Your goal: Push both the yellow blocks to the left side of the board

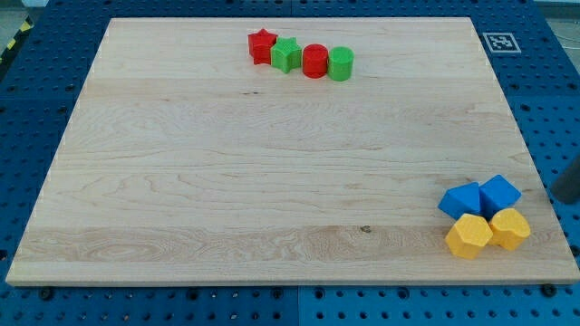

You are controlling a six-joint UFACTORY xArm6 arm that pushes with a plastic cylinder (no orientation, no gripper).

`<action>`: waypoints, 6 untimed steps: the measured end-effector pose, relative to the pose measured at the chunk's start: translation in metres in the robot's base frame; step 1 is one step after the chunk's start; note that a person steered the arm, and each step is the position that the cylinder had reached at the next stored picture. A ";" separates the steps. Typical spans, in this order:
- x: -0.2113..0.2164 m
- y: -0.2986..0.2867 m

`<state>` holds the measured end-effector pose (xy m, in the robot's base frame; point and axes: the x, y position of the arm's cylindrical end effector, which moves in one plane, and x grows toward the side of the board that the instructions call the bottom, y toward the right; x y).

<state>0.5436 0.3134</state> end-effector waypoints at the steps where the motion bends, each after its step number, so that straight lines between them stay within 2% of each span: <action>1: 0.030 -0.004; 6: 0.040 -0.090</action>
<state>0.5839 0.2235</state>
